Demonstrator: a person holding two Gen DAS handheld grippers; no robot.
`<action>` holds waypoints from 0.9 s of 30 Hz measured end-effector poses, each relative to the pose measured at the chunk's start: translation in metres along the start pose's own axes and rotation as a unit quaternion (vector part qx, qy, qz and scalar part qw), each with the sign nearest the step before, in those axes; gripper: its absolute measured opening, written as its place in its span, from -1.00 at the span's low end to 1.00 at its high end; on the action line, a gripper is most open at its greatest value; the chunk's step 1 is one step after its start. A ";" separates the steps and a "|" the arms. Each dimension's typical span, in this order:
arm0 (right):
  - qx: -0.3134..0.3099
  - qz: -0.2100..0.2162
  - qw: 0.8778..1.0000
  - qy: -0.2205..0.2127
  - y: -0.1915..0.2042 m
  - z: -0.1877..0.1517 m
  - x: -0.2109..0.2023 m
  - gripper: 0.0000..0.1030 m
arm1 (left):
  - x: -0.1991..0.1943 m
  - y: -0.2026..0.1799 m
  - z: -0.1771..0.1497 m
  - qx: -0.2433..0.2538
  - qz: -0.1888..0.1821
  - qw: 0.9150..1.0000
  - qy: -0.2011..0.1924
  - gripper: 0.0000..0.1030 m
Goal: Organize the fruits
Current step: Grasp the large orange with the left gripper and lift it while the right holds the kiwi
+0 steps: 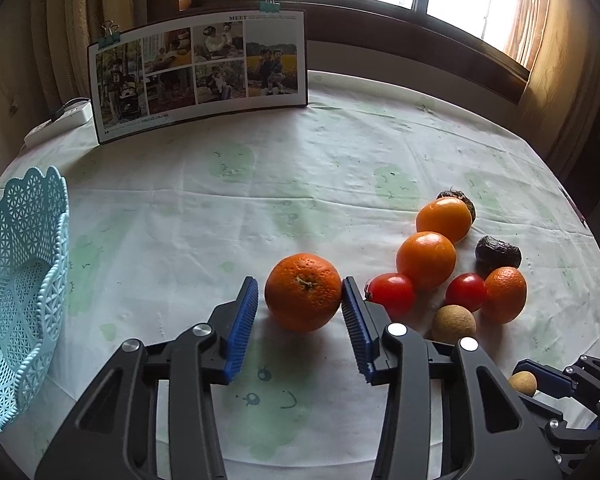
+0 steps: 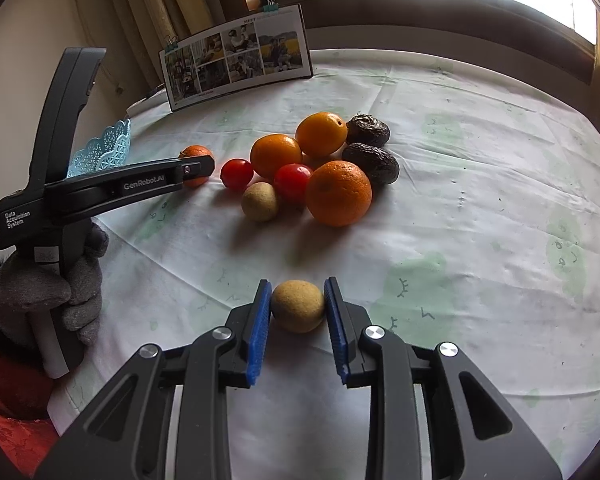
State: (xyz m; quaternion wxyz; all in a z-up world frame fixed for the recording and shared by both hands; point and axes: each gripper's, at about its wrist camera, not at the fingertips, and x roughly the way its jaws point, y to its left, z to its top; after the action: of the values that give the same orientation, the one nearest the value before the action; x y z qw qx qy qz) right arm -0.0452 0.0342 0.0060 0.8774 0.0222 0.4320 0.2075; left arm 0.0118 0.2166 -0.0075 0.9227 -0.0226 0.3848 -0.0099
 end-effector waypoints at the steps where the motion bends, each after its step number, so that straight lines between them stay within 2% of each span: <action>1: 0.001 0.000 1.000 0.000 0.000 0.000 0.000 -0.47 | -0.002 0.001 0.000 -0.002 0.000 1.000 -0.003 -0.13; 8: 0.005 -0.008 1.000 -0.005 0.003 0.003 -0.001 -0.47 | -0.030 0.013 0.002 -0.007 0.022 0.999 -0.037 -0.13; 13: 0.004 -0.015 1.000 -0.009 0.009 0.005 -0.005 -0.48 | -0.041 0.024 0.001 -0.015 0.018 0.999 -0.047 -0.13; 22: 0.013 -0.018 1.000 -0.008 0.013 0.005 -0.008 -0.47 | -0.024 0.021 0.001 -0.015 -0.002 1.000 -0.020 -0.09; 24: 0.016 -0.017 1.000 -0.006 0.011 0.005 -0.007 -0.47 | -0.017 0.020 0.002 -0.016 -0.013 1.000 -0.006 0.12; 27: 0.019 -0.012 1.000 -0.002 0.010 0.005 -0.005 -0.46 | -0.011 0.016 0.002 -0.014 -0.019 1.000 0.000 0.13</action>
State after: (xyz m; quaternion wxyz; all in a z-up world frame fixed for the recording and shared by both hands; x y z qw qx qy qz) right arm -0.0474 0.0417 0.0147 0.8801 0.0347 0.4343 0.1888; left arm 0.0056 0.2331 0.0008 0.9218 -0.0434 0.3845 -0.0223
